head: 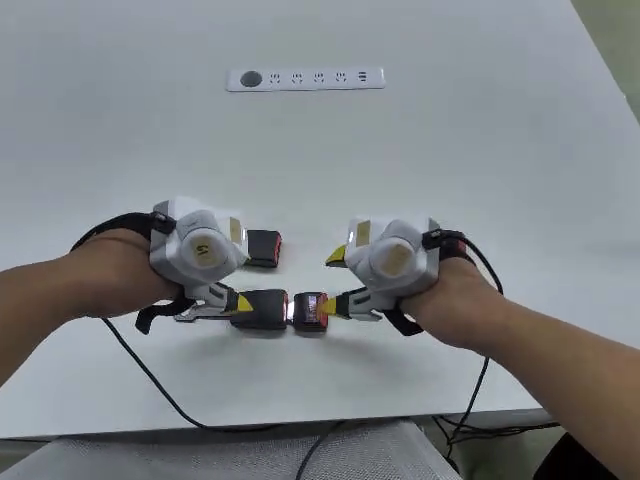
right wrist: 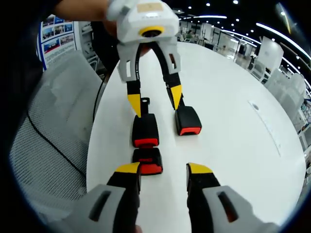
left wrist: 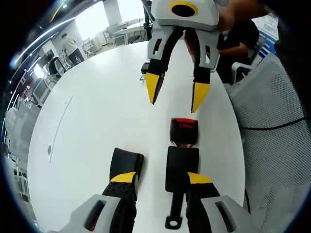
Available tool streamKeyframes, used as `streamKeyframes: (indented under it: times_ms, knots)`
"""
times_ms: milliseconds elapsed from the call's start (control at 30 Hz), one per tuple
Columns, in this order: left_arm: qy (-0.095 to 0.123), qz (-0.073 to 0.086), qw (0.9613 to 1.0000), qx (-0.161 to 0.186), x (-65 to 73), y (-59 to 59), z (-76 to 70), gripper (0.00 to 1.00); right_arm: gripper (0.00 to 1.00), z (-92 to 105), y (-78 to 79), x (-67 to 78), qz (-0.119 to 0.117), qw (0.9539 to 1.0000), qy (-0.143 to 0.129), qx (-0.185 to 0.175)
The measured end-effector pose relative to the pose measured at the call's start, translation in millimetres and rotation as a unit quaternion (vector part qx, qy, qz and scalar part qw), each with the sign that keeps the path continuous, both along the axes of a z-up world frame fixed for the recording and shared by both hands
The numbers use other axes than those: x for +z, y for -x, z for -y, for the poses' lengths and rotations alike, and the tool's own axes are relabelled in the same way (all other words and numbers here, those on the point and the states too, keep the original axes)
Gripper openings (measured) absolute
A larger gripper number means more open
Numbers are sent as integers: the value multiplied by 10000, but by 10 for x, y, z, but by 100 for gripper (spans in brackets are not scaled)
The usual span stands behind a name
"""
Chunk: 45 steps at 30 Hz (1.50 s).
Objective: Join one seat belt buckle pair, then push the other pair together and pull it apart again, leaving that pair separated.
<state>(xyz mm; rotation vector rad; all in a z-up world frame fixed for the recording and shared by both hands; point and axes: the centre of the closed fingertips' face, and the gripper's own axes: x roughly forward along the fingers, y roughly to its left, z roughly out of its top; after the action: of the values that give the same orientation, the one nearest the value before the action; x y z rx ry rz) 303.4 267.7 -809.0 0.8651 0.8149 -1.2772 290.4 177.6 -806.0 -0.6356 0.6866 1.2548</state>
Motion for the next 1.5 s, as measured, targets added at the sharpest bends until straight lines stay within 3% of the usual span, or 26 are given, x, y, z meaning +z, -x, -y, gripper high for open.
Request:
streamKeyframes:
  times_ms: [100,333,467,667,1033,1100,1300,1433,1500]
  knots:
    - [8,95,9999,-42,11,-143,21,40,38,287,-158,9,-51,9993,53,-353]
    - [-92,182,9998,-70,-55,-432,40,43,38,900,-372,-42,71,9980,387,-495]
    - [-157,154,9997,-89,-114,-524,24,44,39,1254,-472,-114,80,9961,594,-651]
    - [-313,98,9992,-242,-227,-588,-35,44,39,1590,-539,-215,59,9940,865,-672]
    - [-553,-56,9980,-310,-395,-571,-118,39,41,1809,-515,-407,-209,9922,1114,-527]
    - [-747,-46,9969,-250,-432,-593,-185,36,40,1806,-519,-434,-256,9918,1141,-521]
    - [-633,-80,9978,-199,-442,-573,-141,33,36,1769,-533,-457,-355,9922,1107,-444]
    - [-702,38,9965,-460,-440,-554,-133,32,34,1767,-523,-479,-398,9924,1118,-329]
    - [-743,-16,9966,-356,-441,-561,-136,32,34,1770,-519,-485,-432,9924,1127,-222]
